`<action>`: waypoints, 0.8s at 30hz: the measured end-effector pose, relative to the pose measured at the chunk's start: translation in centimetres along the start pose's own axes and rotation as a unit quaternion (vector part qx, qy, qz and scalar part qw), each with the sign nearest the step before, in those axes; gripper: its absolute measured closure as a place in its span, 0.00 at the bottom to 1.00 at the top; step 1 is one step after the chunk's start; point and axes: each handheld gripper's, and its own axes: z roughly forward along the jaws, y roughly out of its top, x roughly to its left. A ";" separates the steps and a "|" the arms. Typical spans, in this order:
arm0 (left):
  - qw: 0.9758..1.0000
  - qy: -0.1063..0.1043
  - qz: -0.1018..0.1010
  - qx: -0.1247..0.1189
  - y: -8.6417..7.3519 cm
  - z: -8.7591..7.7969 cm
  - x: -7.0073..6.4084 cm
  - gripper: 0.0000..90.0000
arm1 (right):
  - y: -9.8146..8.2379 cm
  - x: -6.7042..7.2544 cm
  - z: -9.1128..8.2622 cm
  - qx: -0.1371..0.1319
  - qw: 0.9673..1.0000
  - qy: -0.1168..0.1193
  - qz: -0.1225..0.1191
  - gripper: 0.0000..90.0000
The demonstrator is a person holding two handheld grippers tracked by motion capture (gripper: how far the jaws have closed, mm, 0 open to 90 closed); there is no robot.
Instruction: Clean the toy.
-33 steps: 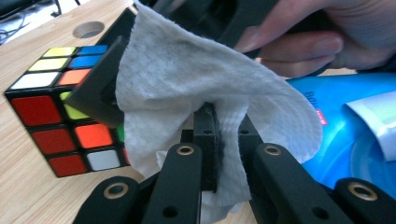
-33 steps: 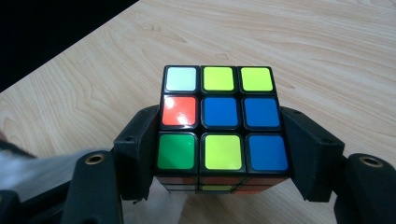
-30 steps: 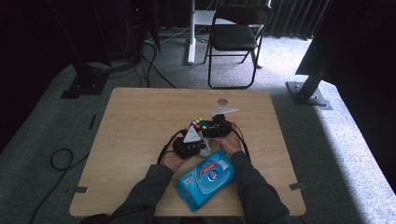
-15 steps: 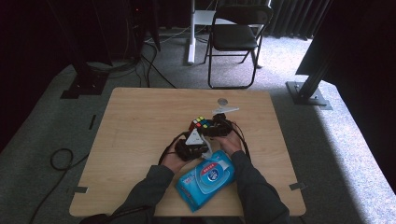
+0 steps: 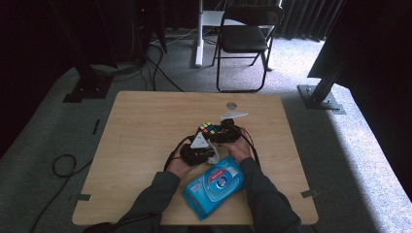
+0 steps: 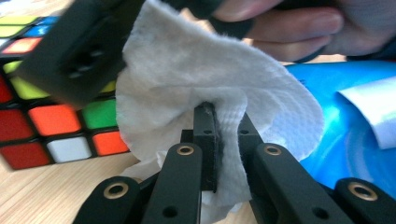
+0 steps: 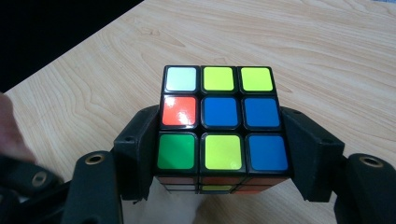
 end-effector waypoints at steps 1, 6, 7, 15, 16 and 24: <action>1.000 0.003 -0.005 -0.002 -0.1 -0.1 0.2 0.95 | 0.0 0.0 0.0 0.000 1.000 0.000 0.000 0.38; 1.000 0.020 -0.020 -0.006 -0.3 -0.2 0.6 0.95 | 0.0 0.0 -0.1 0.000 1.000 -0.001 0.002 0.38; 0.999 0.025 -0.023 -0.006 -0.3 -0.2 0.7 0.95 | -0.1 0.0 -0.1 0.000 1.000 -0.001 0.003 0.38; 0.998 0.041 -0.037 -0.012 -0.4 -0.2 0.9 0.95 | -0.1 0.0 0.0 0.001 1.000 -0.003 0.003 0.38; 0.998 0.041 -0.036 -0.011 -0.4 -0.1 0.9 0.95 | -0.1 0.1 0.0 0.001 1.000 -0.004 0.003 0.38; 0.999 0.032 -0.032 -0.010 -0.2 0.2 0.6 0.95 | 0.0 0.2 0.1 0.002 1.000 -0.005 0.004 0.38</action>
